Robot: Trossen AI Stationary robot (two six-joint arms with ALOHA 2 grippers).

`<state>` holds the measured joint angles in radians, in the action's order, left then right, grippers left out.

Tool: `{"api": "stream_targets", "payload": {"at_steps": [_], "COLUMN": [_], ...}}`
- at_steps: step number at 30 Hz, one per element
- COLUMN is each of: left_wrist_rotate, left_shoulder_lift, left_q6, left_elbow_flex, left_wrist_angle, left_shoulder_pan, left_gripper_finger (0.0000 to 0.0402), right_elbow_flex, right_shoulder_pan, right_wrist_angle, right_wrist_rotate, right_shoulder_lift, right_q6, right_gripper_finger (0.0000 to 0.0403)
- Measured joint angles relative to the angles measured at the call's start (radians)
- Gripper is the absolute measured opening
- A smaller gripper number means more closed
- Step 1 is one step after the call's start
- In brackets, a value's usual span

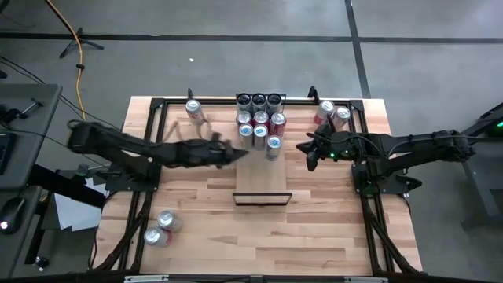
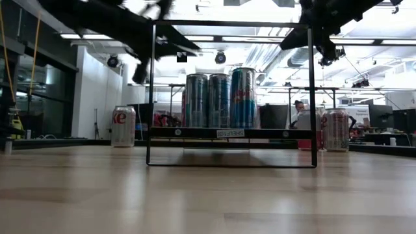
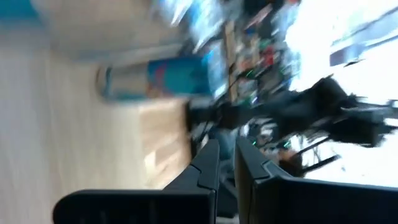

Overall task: Place canned beverage on shelf
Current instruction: Put the blue soda can on the shelf aligned with the other blue soda can

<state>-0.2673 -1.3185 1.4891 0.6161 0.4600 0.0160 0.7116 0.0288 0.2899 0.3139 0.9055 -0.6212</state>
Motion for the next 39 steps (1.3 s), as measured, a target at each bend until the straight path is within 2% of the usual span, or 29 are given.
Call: {"api": "stream_targets", "payload": {"at_steps": [3, 6, 10, 13, 16, 18, 22, 25, 27, 31, 35, 39], "left_wrist_rotate": [-0.089, -0.160, -0.221, -0.226, -0.210, -0.197, -0.149, -0.095, -0.062, -0.049, -0.048, -0.048], "left_shoulder_lift": [0.182, 0.360, 0.561, 0.674, 0.765, 0.814, 0.866, 0.873, 0.873, 0.870, 0.869, 0.870], "left_q6": [-0.095, -0.186, -0.267, -0.340, -0.426, -0.484, -0.591, -0.660, -0.690, -0.691, -0.681, -0.678], "left_elbow_flex": [-0.081, -0.153, -0.221, -0.239, -0.239, -0.239, -0.238, -0.238, -0.238, -0.238, -0.238, -0.238], "left_wrist_angle": [-0.011, -0.029, -0.066, -0.121, -0.173, -0.202, -0.242, -0.261, -0.268, -0.277, -0.290, -0.289], "left_shoulder_pan": [-0.001, -0.011, -0.034, -0.061, -0.091, -0.110, -0.137, -0.149, -0.156, -0.161, -0.161, -0.161], "left_gripper_finger": [0.0000, 0.0000, 0.0000, 0.0000, 0.0000, 0.0000, 0.0000, 0.0000, 0.0000, 0.0000, 0.0000, 0.0000], "right_elbow_flex": [0.001, 0.001, 0.001, 0.008, 0.093, 0.180, 0.381, 0.532, 0.633, 0.825, 0.955, 1.014], "right_shoulder_pan": [0.001, 0.023, 0.093, 0.125, 0.143, 0.147, 0.117, 0.073, 0.040, -0.030, -0.097, -0.149], "right_wrist_angle": [-0.014, -0.045, -0.177, -0.333, -0.398, -0.349, -0.089, 0.111, 0.266, 0.561, 0.780, 0.883], "right_wrist_rotate": [-0.135, -0.211, -0.200, -0.167, -0.094, -0.043, 0.001, -0.012, -0.057, -0.161, -0.228, -0.274], "right_shoulder_lift": [0.018, 0.080, 0.224, 0.312, 0.347, 0.354, 0.386, 0.429, 0.462, 0.543, 0.631, 0.715], "right_q6": [-0.010, -0.099, -0.207, -0.246, -0.178, -0.074, 0.130, 0.177, 0.199, 0.263, 0.299, 0.316], "right_gripper_finger": [0.0000, 0.0000, 0.0000, 0.0000, 0.0000, 0.0000, 0.0000, 0.0000, 0.0006, 0.0059, 0.0162, 0.0274]}}
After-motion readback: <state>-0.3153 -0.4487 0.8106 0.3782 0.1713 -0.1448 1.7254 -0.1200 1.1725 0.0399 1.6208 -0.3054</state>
